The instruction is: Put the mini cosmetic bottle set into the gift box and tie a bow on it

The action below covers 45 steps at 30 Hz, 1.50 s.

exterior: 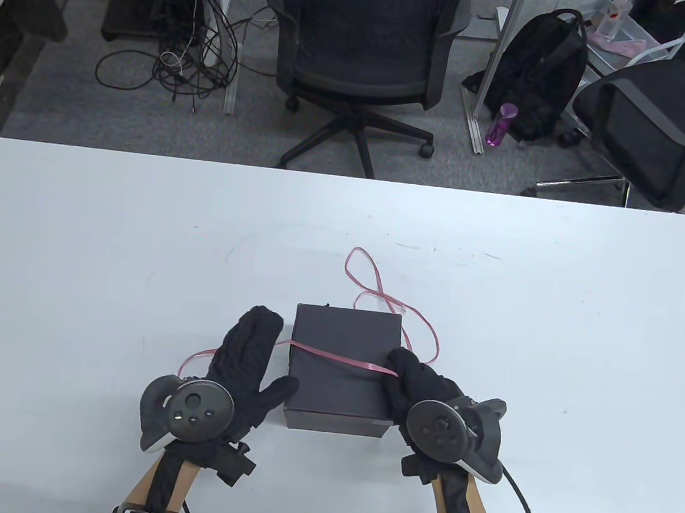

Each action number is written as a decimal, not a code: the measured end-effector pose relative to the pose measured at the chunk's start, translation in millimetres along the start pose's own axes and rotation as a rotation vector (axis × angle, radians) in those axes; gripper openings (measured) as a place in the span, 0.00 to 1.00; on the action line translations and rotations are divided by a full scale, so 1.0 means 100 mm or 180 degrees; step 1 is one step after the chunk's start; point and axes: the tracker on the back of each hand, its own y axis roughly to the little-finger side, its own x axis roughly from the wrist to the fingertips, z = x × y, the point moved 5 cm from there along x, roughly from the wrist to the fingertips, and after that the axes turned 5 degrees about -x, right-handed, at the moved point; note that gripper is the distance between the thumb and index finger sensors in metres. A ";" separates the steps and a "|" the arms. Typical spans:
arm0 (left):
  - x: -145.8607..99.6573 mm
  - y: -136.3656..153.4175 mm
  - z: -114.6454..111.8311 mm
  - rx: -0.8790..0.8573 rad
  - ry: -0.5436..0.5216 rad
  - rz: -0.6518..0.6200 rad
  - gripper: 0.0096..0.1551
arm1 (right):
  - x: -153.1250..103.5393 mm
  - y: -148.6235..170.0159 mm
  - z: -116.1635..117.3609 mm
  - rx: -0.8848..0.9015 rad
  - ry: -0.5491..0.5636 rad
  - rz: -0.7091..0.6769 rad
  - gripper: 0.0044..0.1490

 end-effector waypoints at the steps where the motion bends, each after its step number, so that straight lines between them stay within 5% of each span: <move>1: -0.01 -0.08 -0.03 0.0059 0.0008 -0.0084 0.54 | 0.00 -0.08 -0.02 -0.0005 -0.0003 -0.0080 0.28; 16: -0.07 -0.31 -0.20 -0.0186 -0.0051 -0.0383 0.37 | -0.05 -0.47 -0.05 0.0059 -0.0155 -0.0518 0.28; 20: -0.05 -0.22 -0.16 -0.0622 -0.0024 -0.0284 0.24 | -0.04 -0.48 -0.05 0.0041 -0.0174 -0.0517 0.28; 25: -0.03 -0.09 -0.11 -0.1206 0.0088 -0.0261 0.22 | -0.02 -0.42 -0.03 0.0069 -0.0163 -0.0498 0.28; 33: -0.04 0.44 0.07 -0.1683 -0.0273 0.0265 0.21 | 0.03 0.03 -0.13 0.0212 -0.0026 -0.0102 0.27; 39: -0.15 0.80 0.36 -0.0985 -0.0803 0.0852 0.20 | 0.00 0.47 -0.21 0.0275 0.0052 0.0345 0.27; 45: -0.24 1.06 0.47 -0.0113 -0.0991 0.1326 0.20 | -0.05 0.79 -0.24 0.0111 0.0047 0.0695 0.27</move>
